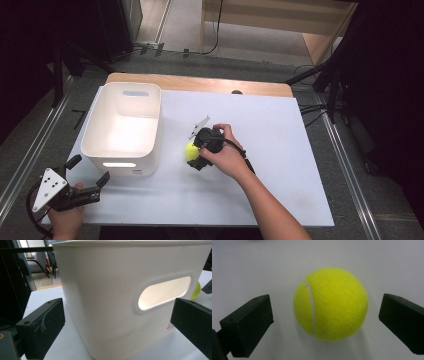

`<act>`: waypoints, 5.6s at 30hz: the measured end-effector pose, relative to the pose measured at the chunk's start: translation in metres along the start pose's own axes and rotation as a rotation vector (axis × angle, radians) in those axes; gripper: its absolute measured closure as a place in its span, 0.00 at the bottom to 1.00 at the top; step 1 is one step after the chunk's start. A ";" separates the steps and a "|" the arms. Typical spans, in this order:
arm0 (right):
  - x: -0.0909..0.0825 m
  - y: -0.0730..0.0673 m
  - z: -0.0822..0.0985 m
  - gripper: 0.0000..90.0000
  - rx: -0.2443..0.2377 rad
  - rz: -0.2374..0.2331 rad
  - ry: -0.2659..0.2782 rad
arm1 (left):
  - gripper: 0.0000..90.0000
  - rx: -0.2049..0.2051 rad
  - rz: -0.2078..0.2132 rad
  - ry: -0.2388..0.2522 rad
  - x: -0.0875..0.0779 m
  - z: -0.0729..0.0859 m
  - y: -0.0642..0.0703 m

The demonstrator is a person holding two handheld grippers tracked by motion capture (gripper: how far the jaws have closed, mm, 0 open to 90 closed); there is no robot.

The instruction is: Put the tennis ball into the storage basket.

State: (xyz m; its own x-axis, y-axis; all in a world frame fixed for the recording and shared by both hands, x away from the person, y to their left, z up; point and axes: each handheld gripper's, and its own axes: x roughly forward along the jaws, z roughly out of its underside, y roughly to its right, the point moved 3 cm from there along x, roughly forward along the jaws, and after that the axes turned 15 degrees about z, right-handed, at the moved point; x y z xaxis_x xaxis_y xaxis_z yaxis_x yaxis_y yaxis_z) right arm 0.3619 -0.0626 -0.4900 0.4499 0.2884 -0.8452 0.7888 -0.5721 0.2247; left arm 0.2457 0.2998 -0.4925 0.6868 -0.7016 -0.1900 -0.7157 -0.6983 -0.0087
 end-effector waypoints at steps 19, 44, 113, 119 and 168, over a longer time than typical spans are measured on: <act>0.015 0.001 -0.003 0.14 -0.015 -0.007 -0.047 | 0.00 0.001 0.000 -0.001 0.000 0.000 0.000; 0.015 0.004 -0.003 0.25 0.012 -0.011 -0.061 | 0.00 0.003 0.000 -0.003 0.000 0.000 0.000; -0.053 0.019 -0.069 0.25 -0.060 -0.091 0.049 | 0.00 -0.001 0.000 0.005 0.000 0.000 0.000; -0.057 0.019 -0.075 0.25 -0.078 -0.090 0.059 | 0.00 -0.001 0.000 0.006 0.000 0.000 0.000; -0.080 0.003 -0.126 0.25 -0.143 -0.112 0.121 | 0.00 -0.002 0.004 0.004 0.000 0.000 0.000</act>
State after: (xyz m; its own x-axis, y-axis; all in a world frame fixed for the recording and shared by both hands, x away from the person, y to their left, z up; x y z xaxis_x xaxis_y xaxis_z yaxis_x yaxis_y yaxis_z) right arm 0.3809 0.0096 -0.3609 0.3959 0.4392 -0.8065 0.8844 -0.4188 0.2061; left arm 0.2458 0.2999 -0.4924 0.6845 -0.7048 -0.1865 -0.7182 -0.6958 -0.0064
